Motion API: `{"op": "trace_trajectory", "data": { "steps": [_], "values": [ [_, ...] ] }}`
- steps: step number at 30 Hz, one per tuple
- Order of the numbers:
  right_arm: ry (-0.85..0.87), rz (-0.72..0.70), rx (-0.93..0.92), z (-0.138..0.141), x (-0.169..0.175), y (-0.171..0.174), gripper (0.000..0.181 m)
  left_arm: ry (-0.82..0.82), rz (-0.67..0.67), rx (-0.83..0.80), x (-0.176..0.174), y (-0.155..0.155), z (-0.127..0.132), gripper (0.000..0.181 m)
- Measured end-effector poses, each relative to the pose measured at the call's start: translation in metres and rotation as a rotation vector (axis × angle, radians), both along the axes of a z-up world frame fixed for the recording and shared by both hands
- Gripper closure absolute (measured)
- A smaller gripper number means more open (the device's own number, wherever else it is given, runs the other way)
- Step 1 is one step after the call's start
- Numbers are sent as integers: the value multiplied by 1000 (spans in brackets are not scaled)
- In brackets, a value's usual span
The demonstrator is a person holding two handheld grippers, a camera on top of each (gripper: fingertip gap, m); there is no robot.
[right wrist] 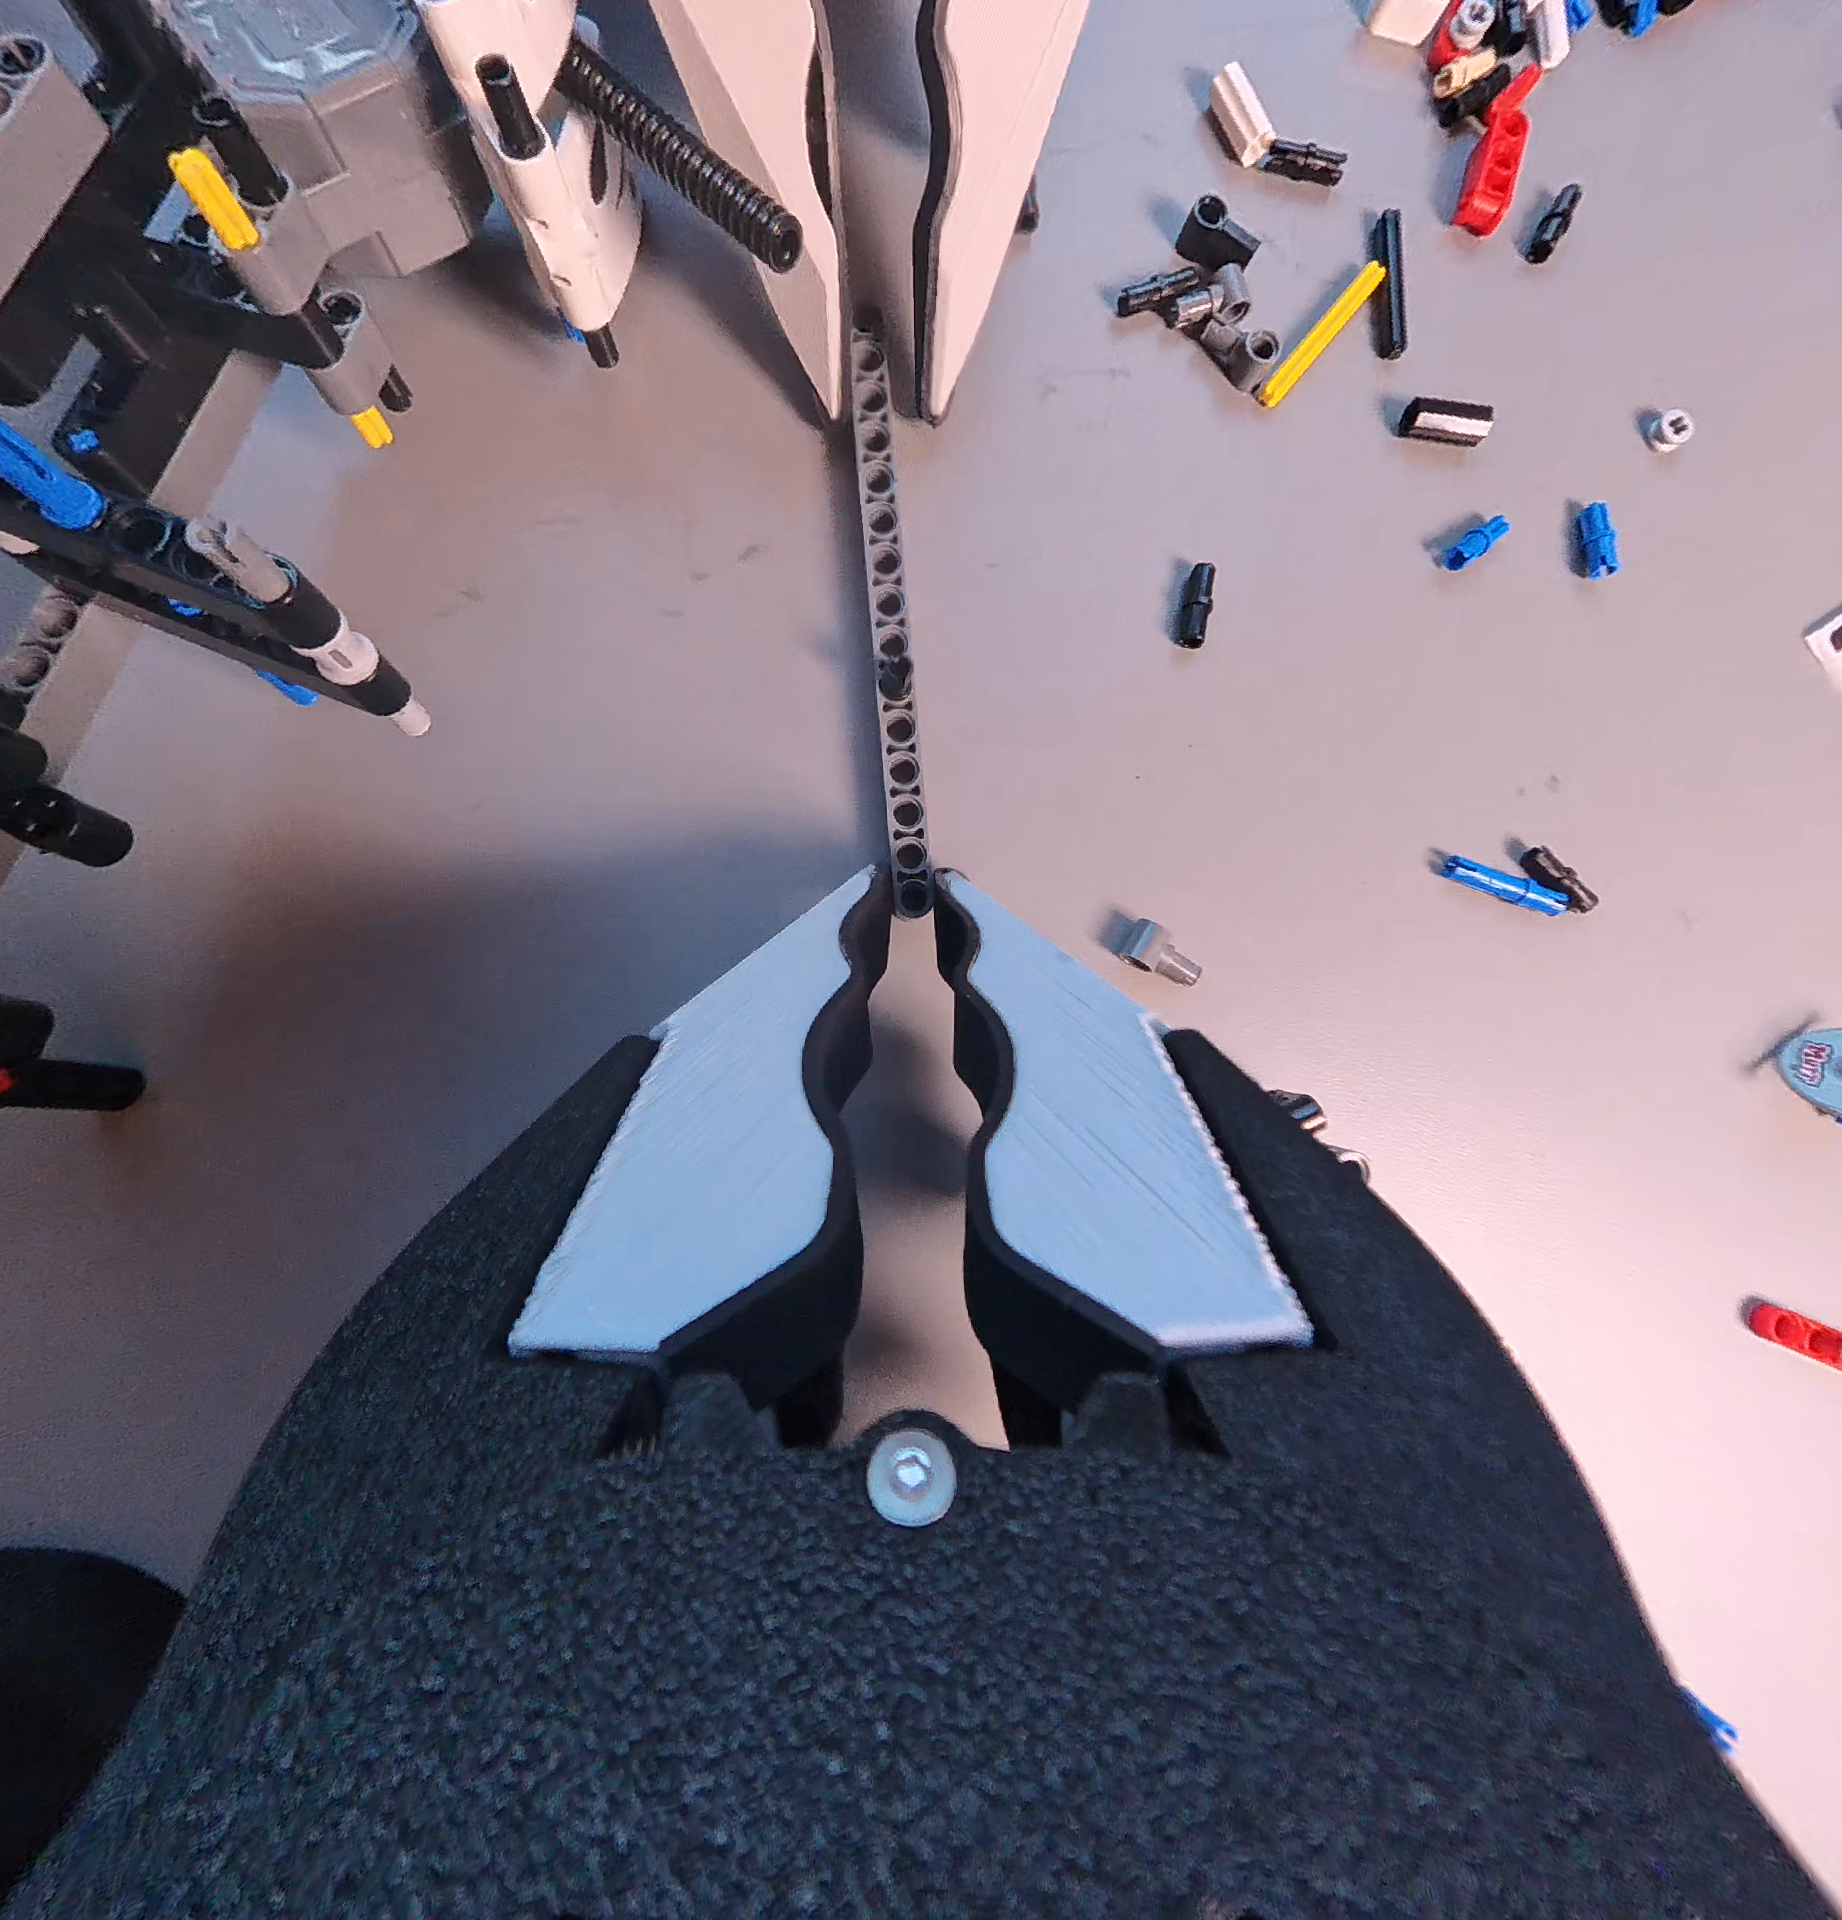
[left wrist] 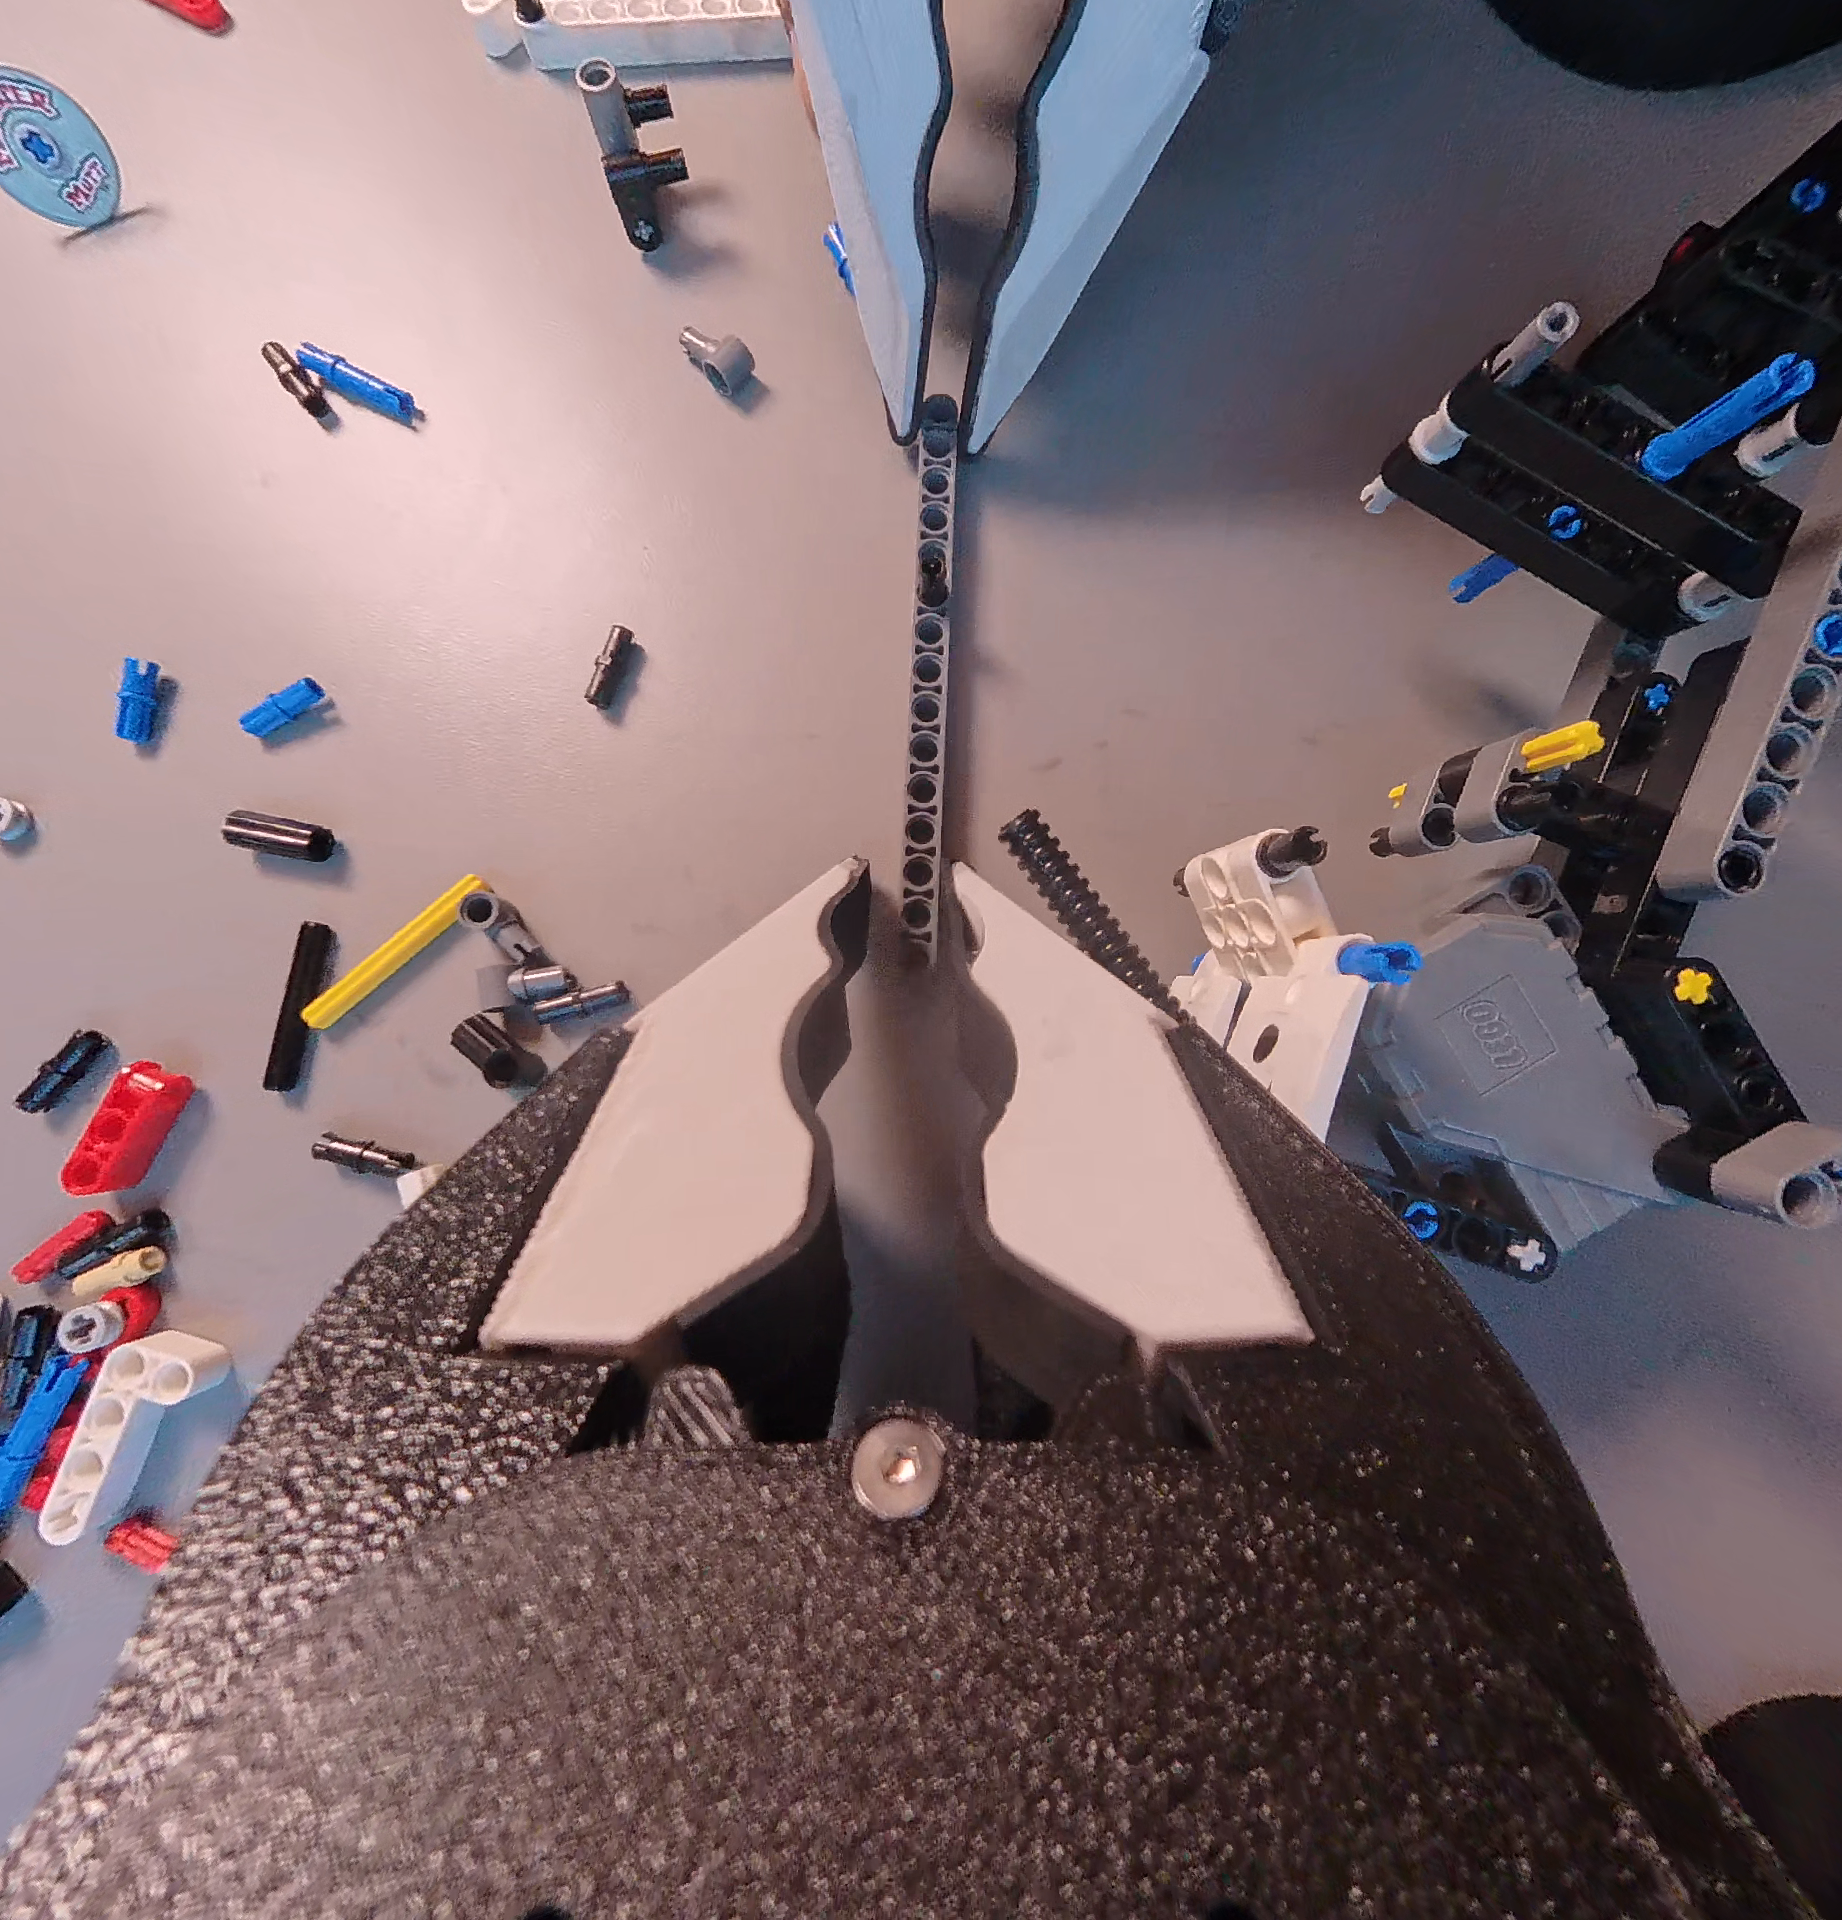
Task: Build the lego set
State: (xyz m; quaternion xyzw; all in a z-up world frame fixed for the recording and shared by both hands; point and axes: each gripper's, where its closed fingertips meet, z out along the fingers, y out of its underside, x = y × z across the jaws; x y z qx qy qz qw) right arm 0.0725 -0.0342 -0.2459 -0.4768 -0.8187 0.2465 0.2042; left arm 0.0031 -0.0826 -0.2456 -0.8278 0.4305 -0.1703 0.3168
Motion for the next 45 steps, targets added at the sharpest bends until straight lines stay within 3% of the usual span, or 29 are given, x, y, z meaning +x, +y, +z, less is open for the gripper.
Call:
{"op": "trace_trajectory", "data": {
  "steps": [7, 10, 13, 19, 25, 30, 35, 45],
  "values": [
    [-5, 10, -15, 1, -3, 3, 173, -2, -7, -25, 1, -5, -2, 174],
    [71, -12, -62, 14, -6, 2, 167, -44, 15, -8, 0, -4, 5, 164],
    [256, -95, -88, 47, -19, 18, 164, -122, 85, 60, -8, 2, 25, 160],
    [692, -388, -33, 142, -50, 100, 168, -290, 341, 328, -38, 27, 79, 154],
    [966, -639, 8, 198, -58, 162, 178, -285, 491, 493, -60, 30, 91, 152],
    [1072, -744, 46, 202, -51, 179, 181, -300, 547, 550, -73, 34, 94, 149],
    [1064, -708, 45, 194, -47, 172, 181, -308, 563, 603, -78, 33, 102, 147],
    [1051, -627, 40, 192, -46, 157, 180, -276, 558, 583, -77, 35, 93, 146]
  ]
}}
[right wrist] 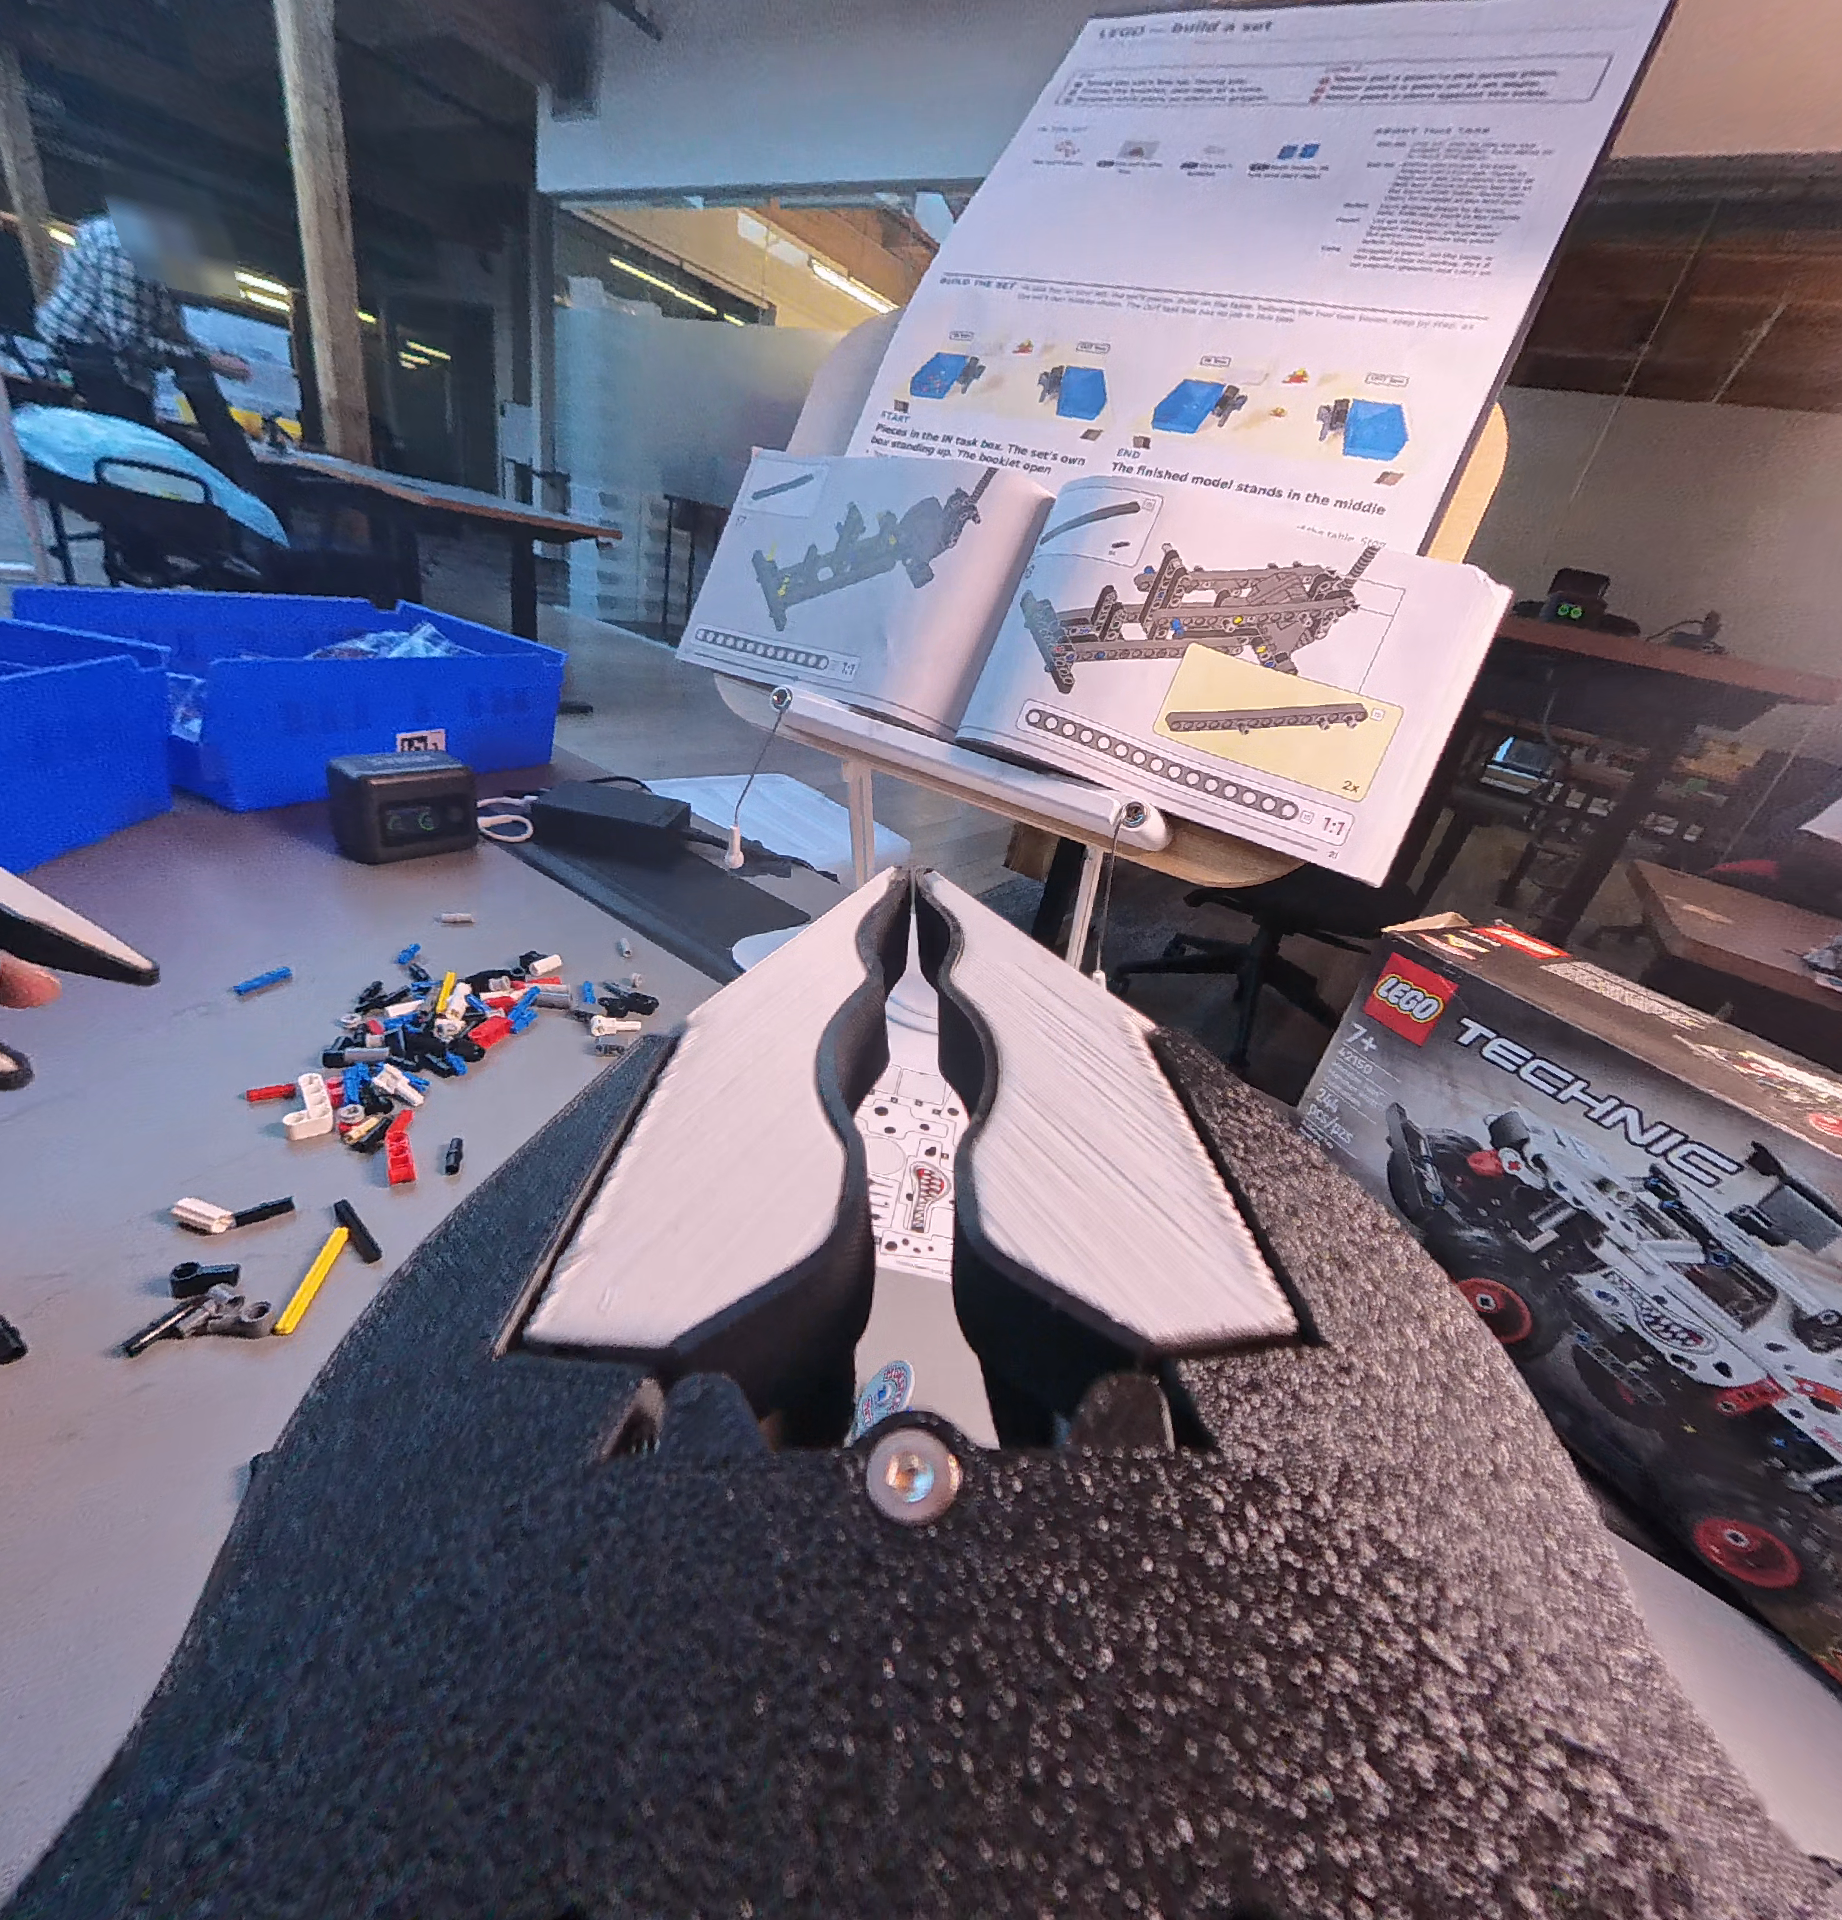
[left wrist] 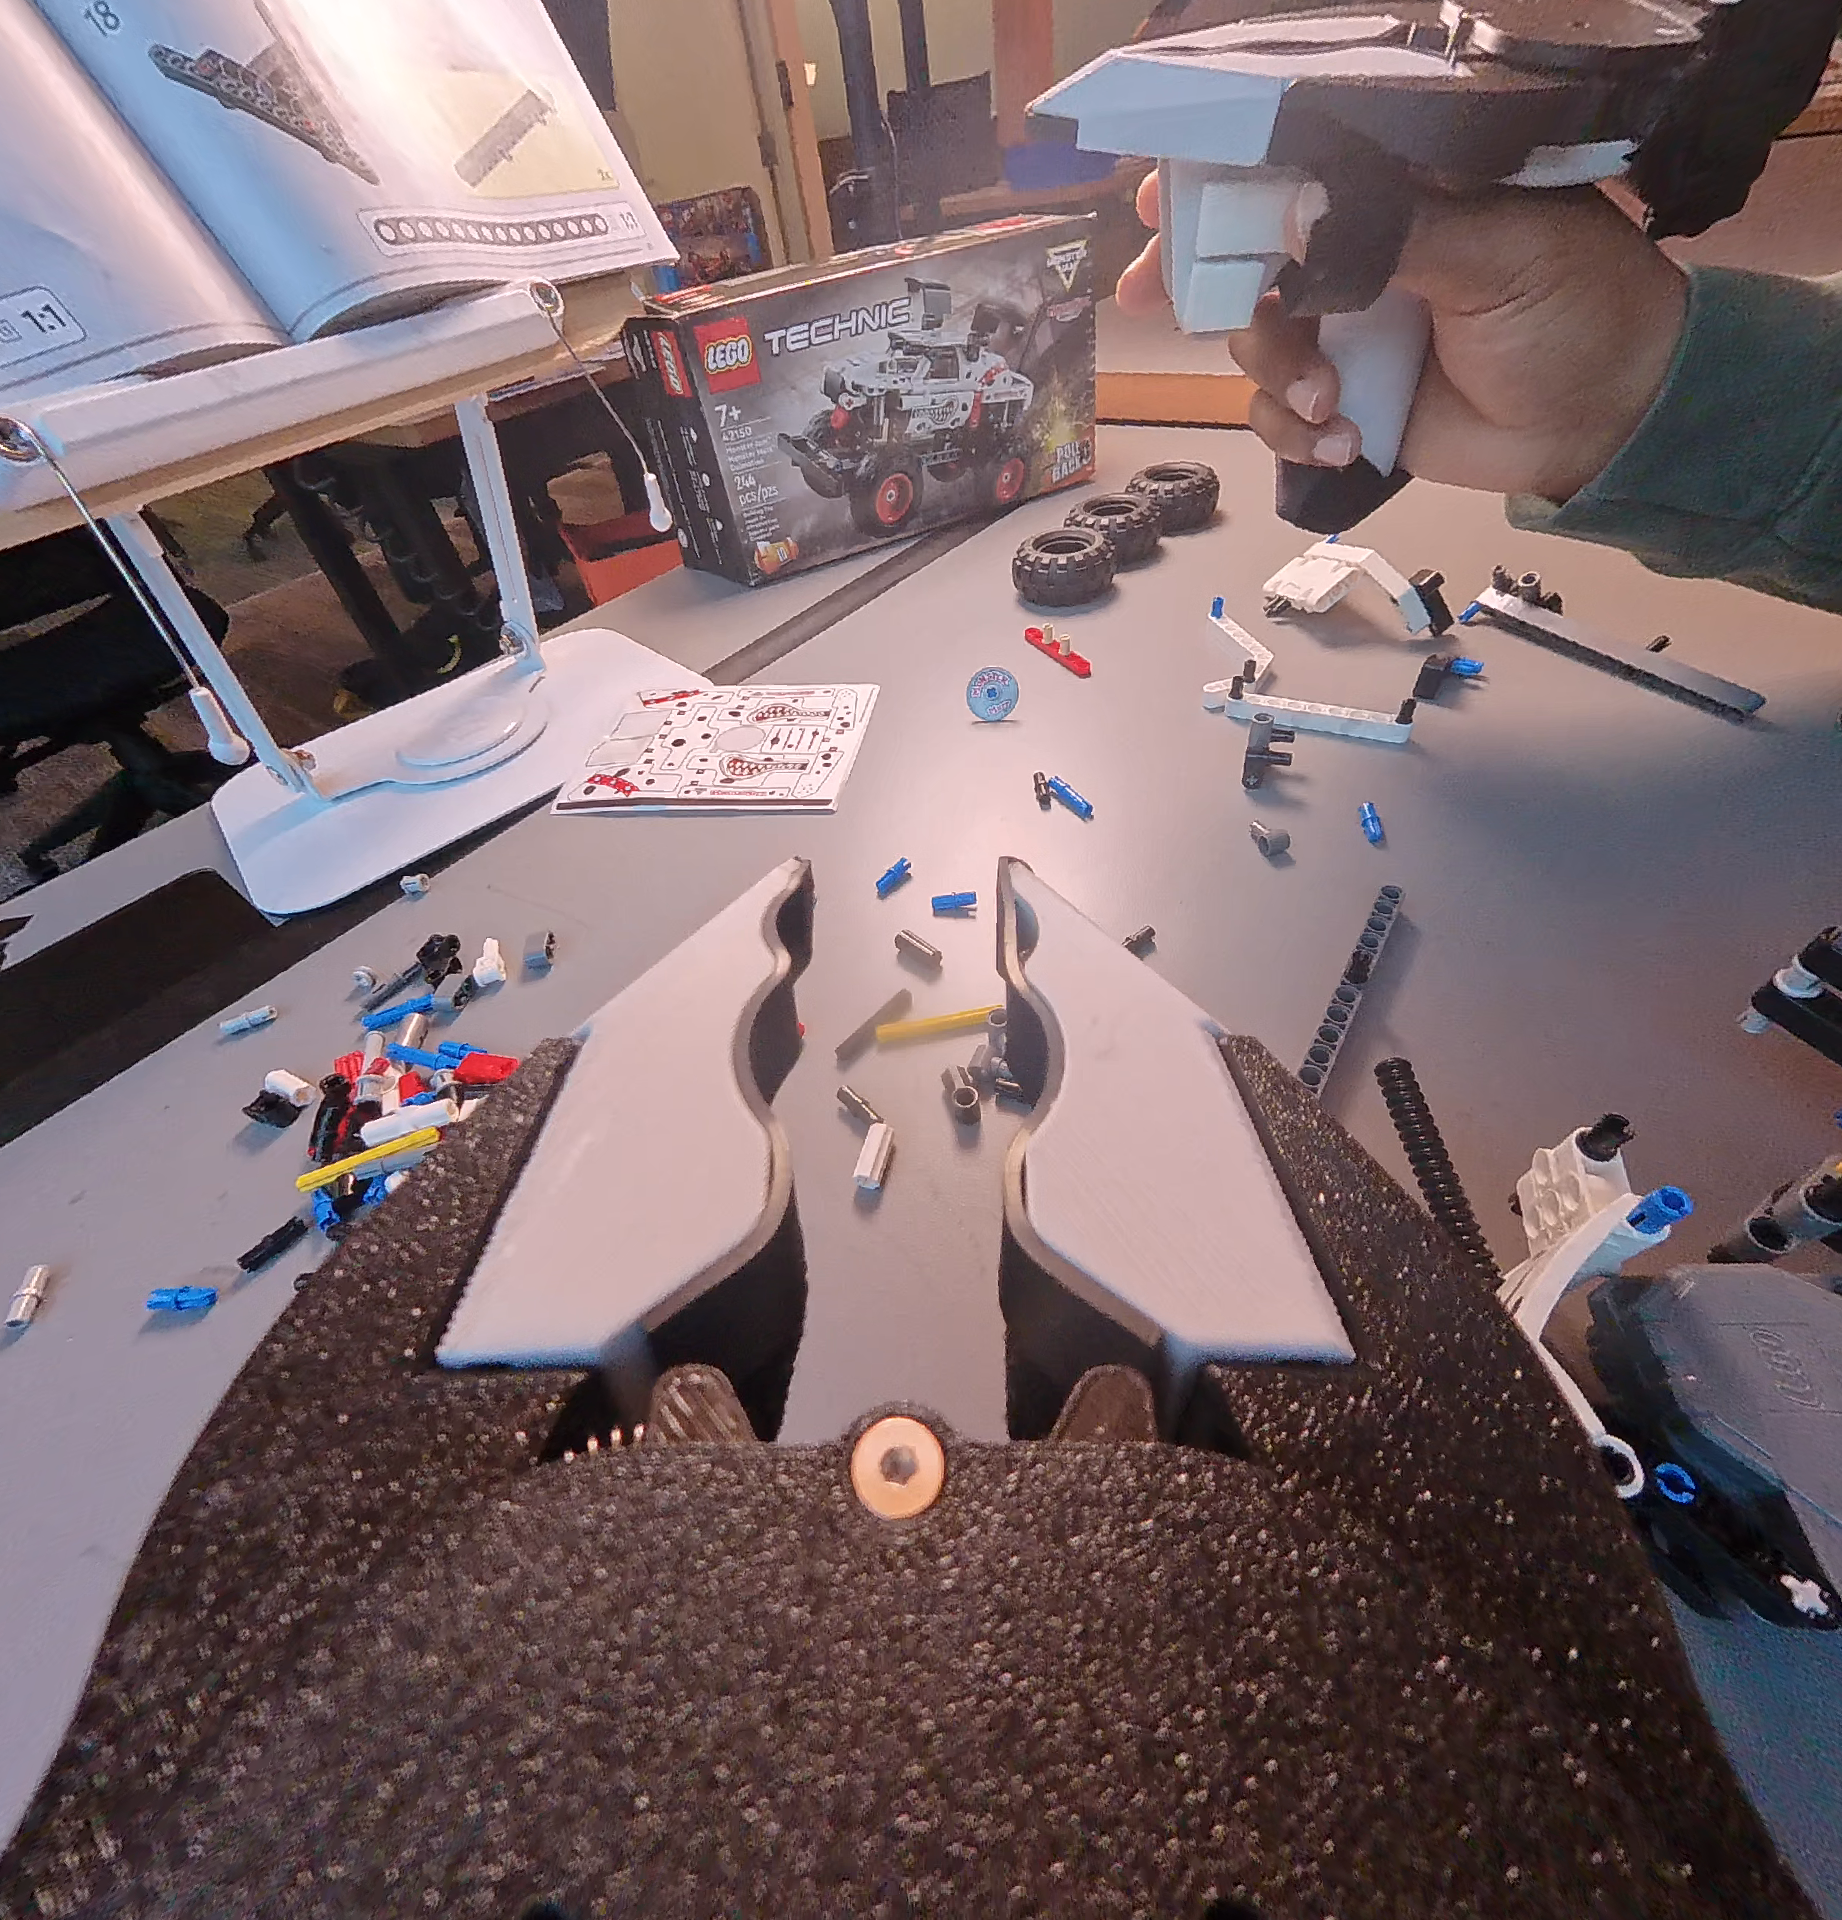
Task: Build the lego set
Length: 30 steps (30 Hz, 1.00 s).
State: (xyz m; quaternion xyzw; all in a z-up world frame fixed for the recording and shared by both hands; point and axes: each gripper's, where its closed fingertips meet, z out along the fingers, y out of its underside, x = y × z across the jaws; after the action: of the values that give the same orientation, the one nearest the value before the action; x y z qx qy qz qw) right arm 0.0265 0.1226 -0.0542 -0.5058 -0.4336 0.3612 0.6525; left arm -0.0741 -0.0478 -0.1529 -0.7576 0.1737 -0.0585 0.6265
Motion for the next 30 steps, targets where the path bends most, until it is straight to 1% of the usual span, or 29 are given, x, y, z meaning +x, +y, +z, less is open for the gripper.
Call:
{"op": "trace_trajectory", "data": {
  "steps": [5, 7, 9, 11, 13, 15, 18, 21, 25, 26, 30],
  "values": [
    [-22, 31, 34, -2, -3, -9, 180, 6, 0, 3, -1, 0, 1, 146],
    [-65, 107, 42, -7, -8, -22, 181, 7, 0, 2, -1, -1, 0, 146],
    [-164, 231, 43, -19, -14, -45, 181, 10, 3, 2, -2, -1, 0, 147],
    [-329, 378, 51, -41, -15, -76, 181, 19, 4, -5, -4, 0, -2, 147],
    [-532, 558, 47, -75, -6, -117, 180, 30, 1, -7, -4, -1, -3, 148],
    [-699, 664, 53, -110, 7, -147, 172, 37, -5, -7, -4, -1, -4, 148],
    [-879, 701, 69, -150, 20, -163, 168, 43, -16, -8, -1, -1, -4, 148],
    [-980, 702, 42, -171, 26, -165, 165, 52, -24, -20, 0, -1, -7, 148],
    [-1053, 700, 26, -186, 31, -164, 167, 64, -30, -27, 1, -2, -9, 148],
    [-1066, 694, 31, -189, 31, -163, 172, 66, -31, -26, 2, -2, -9, 149],
    [-1069, 705, 57, -189, 33, -163, 174, 71, -34, -31, 2, -2, -10, 149]
  ]
}}
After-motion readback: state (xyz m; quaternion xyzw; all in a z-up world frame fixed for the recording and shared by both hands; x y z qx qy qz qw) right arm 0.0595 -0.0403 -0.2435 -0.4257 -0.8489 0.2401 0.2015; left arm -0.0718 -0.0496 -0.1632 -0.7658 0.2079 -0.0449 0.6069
